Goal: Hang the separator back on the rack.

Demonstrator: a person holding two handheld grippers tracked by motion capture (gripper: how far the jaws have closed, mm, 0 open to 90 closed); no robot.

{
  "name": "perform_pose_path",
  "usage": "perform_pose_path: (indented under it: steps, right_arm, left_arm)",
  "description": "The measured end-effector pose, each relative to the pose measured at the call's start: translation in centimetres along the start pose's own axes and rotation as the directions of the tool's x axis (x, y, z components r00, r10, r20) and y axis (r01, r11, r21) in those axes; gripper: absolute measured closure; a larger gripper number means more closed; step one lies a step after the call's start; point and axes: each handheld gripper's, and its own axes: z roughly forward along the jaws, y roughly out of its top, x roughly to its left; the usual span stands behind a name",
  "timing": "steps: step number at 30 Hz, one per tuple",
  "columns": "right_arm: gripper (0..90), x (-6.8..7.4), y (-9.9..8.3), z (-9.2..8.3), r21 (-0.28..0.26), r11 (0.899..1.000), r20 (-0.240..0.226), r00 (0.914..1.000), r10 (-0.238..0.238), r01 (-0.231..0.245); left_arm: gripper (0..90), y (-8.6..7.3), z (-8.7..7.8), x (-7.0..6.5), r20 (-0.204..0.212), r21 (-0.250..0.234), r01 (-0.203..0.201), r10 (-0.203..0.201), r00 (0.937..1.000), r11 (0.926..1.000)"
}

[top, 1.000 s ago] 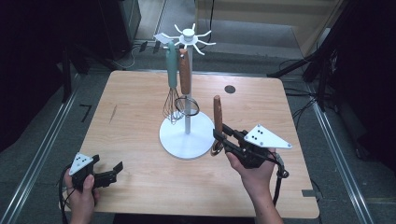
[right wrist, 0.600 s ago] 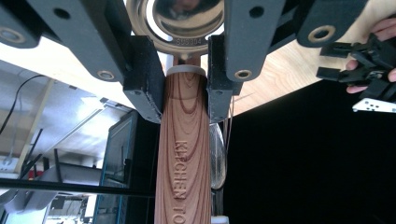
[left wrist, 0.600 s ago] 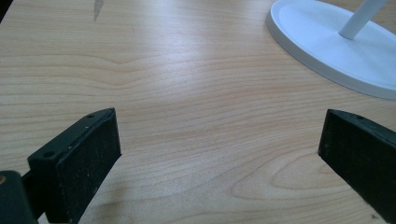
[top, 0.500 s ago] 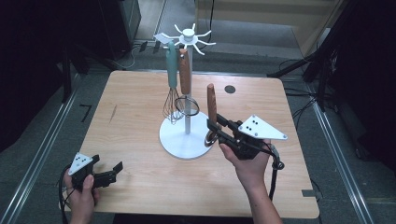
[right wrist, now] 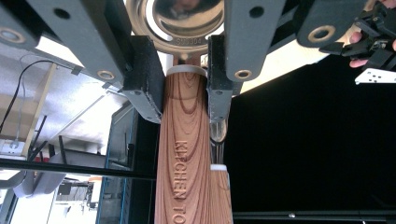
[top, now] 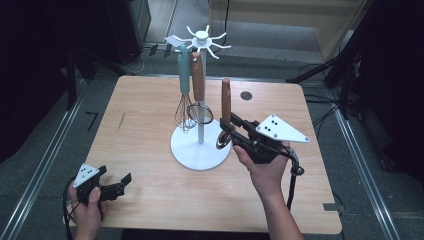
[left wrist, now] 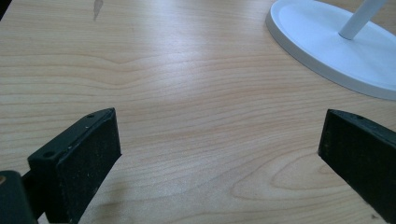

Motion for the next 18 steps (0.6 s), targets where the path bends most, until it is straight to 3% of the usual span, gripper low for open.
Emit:
perform_pose_path:
  steps: [18]
  right_arm:
    - [71.0, 0.1, 1.6, 0.6, -0.024, 1.0, 0.0, 1.0, -0.007, 0.007]
  left_arm:
    - [0.0, 0.0, 0.0, 0.0, 0.002, -0.006, 0.0, 0.0, 1.0, 1.0]
